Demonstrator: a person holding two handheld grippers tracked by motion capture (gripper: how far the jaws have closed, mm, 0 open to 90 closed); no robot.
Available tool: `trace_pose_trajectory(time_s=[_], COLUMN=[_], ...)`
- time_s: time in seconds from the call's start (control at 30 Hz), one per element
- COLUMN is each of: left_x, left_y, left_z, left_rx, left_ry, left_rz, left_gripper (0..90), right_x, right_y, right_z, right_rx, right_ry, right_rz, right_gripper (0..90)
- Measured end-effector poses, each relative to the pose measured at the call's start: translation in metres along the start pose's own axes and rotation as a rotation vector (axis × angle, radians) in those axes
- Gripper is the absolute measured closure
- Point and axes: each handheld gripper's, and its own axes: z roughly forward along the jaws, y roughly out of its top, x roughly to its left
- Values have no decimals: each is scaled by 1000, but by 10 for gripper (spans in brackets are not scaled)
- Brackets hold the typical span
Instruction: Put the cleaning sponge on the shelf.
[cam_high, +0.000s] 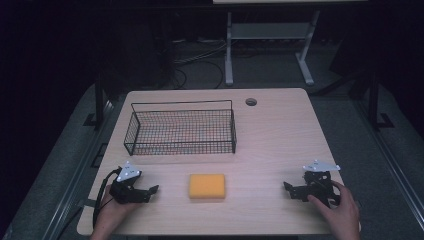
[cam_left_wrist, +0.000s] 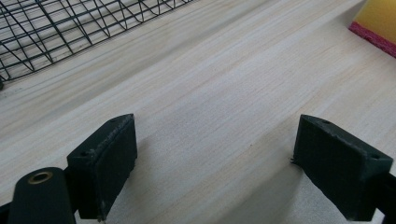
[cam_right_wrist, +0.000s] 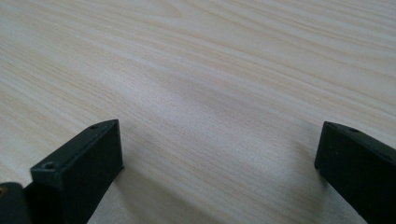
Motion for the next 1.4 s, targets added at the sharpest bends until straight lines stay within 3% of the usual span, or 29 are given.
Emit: trace_pose_trajectory(time_s=[0.53, 0.93, 1.07, 1.17, 1.27, 1.3, 1.4], left_x=[0, -8, -7, -7, -7, -8, -9], left_y=[5, 18, 21, 24, 28, 29, 33], left_z=[-1, -4, -5, -6, -7, -7, -7], left_rx=[32, 48, 60, 59, 62, 69, 77], left_ry=[-17, -53, -76, -81, -95, -106, -136], left_rz=[3, 39, 37, 40, 30, 19, 11], left_gripper=[163, 381, 516, 570, 681, 681, 810], right_x=[0, 0, 0, 0, 0, 0, 0], right_y=[0, 0, 0, 0, 0, 0, 0], right_z=[0, 0, 0, 0, 0, 0, 0], right_rx=[0, -1, 0, 0, 0, 0, 0], right_ry=[0, 0, 0, 0, 0, 0, 0], right_rz=[-2, -1, -1, -2, -2, -1, -1], right_gripper=[1, 1, 1, 1, 1, 1, 1])
